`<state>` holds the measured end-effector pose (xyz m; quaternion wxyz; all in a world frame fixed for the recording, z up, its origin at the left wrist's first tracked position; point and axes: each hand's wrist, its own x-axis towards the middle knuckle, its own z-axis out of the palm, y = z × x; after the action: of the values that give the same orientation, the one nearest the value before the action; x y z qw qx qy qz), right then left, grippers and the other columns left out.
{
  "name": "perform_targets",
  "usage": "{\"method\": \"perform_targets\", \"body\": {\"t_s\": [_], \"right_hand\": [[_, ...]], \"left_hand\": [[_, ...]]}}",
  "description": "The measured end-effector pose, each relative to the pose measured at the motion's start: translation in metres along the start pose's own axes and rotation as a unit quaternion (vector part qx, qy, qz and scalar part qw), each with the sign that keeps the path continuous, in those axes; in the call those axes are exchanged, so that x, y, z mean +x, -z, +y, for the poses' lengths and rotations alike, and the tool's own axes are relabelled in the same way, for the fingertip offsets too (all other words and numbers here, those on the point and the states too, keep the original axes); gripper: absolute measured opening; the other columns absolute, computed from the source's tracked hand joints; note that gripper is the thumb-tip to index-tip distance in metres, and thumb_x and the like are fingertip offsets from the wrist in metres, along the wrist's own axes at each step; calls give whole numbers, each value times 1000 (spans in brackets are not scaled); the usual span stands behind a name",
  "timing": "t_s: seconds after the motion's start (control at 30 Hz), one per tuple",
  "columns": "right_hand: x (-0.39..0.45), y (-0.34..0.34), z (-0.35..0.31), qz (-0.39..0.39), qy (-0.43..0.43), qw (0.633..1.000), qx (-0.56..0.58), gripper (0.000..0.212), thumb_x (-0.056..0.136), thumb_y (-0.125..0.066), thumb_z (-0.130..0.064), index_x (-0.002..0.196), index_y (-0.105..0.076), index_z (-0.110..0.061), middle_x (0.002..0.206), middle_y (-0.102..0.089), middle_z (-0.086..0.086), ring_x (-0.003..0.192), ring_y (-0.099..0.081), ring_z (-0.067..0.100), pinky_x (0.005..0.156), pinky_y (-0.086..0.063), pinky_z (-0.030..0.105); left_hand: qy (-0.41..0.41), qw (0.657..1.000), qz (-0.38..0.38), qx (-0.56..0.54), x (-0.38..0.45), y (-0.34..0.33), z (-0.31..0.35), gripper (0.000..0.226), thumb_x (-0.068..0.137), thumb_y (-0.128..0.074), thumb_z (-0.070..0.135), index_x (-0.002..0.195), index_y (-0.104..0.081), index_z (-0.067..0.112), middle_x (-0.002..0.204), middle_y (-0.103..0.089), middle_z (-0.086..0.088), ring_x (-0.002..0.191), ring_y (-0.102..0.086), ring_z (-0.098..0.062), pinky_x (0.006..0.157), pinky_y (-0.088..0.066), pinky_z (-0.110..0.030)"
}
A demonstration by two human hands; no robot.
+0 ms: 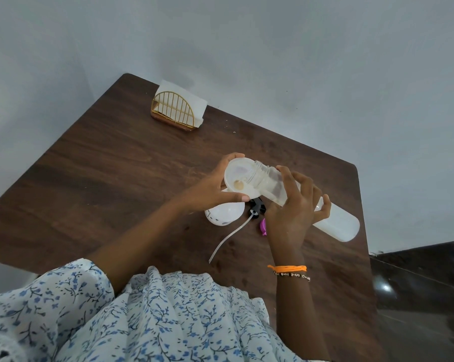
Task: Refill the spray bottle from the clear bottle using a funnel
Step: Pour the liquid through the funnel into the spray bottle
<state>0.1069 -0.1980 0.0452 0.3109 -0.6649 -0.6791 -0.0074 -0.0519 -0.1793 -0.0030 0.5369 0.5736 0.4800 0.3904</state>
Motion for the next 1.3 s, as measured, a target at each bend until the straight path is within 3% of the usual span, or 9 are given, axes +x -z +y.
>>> {"method": "perform_targets", "body": {"t_s": [0.17,0.7,0.9,1.0,1.3], "right_hand": [[-1,-1,0,5,1,1000,3,70,59,-72,7,117,-60,-30,119,-57,0,119,-46,22,108,-10,49],[-1,-1,-1,5,2,1000,1,69,60,-74,6,117,-60,-30,120,-57,1,120,-45,23,108,-10,49],[0,-1,-1,3,3,1000,0,70,59,-74,6,117,-60,-30,119,-57,0,120,-45,23,108,-12,51],[0,-2,-1,4,2,1000,0,68,60,-75,3,116,-59,-31,119,-57,0,119,-45,22,108,-11,50],[1,0,-2,5,1,1000,2,69,59,-74,6,116,-60,-30,119,-57,0,119,-45,22,108,-12,50]], "left_hand": [[-3,1000,0,5,-1,0,1,87,73,-75,30,139,-18,35,137,-34,8,129,-37,-12,108,-40,-36],[-3,1000,0,-7,-4,0,5,85,70,-75,33,135,-20,40,137,-36,6,129,-38,-14,108,-41,-40],[1,1000,-1,5,-3,1,5,85,72,-74,33,136,-18,40,132,-35,13,125,-39,-10,106,-40,-31],[2,1000,-1,1,-2,1,4,84,77,-76,23,135,-18,38,126,-36,21,121,-41,-4,100,-41,-21],[0,1000,1,5,-1,2,4,83,79,-74,20,136,-17,38,130,-34,14,123,-38,-7,96,-39,-15]]}}
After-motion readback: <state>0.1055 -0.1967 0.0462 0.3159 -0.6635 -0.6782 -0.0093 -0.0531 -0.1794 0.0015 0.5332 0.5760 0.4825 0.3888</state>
